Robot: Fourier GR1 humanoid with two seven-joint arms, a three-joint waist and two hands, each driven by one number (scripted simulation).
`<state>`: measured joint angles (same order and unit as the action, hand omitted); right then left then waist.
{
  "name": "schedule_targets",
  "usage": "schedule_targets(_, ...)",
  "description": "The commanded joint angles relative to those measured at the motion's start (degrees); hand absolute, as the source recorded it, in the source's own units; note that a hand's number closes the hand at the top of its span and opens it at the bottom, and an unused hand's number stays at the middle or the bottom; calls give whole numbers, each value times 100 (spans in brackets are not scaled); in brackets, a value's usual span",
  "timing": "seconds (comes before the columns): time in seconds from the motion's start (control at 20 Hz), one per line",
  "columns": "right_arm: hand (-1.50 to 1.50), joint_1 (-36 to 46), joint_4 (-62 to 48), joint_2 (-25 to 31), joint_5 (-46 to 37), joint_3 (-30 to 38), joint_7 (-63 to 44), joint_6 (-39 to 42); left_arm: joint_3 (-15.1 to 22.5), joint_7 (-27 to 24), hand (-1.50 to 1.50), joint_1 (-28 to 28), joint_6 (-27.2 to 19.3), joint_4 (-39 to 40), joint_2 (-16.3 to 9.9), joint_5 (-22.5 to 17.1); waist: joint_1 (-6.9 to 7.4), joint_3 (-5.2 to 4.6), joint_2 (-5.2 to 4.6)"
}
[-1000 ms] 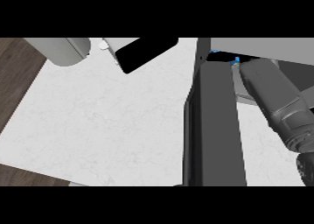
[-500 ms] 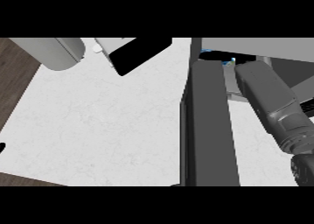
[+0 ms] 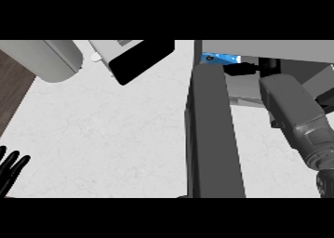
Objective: Pick up the milk, place it into the microwave and close the microwave
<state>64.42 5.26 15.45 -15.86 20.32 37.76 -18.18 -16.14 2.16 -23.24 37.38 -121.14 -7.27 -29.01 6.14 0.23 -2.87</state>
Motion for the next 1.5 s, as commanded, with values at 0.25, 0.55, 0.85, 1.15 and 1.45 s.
schedule_targets(0.25, -150, -422, 52, -46, 424, 317, 557, 1971, 904, -187, -150, -61, 639, 325, 340, 805, -281, -7, 140)
schedule_targets(0.55, -150, -1067, 73, -459, 721, 494, 990, 2851, 1341, -278, -150, 274, 827, 795, 459, 1505, -486, -16, 228)
schedule_targets(0.85, -150, -1758, 336, -895, 820, 390, 1300, 3147, 1487, -721, -150, 868, 617, 1476, 672, 2421, -616, -23, 285)
schedule_targets(1.15, -150, -2845, 764, -1015, 563, -78, 1490, 3064, 1747, -947, 150, 1070, 296, 1853, 724, 2946, -828, -37, 366)
schedule_targets(1.45, -150, -4046, 1456, -613, 574, -264, 1690, 3390, 2177, -1047, 150, 1417, -256, 2175, 726, 3508, -878, -42, 374)
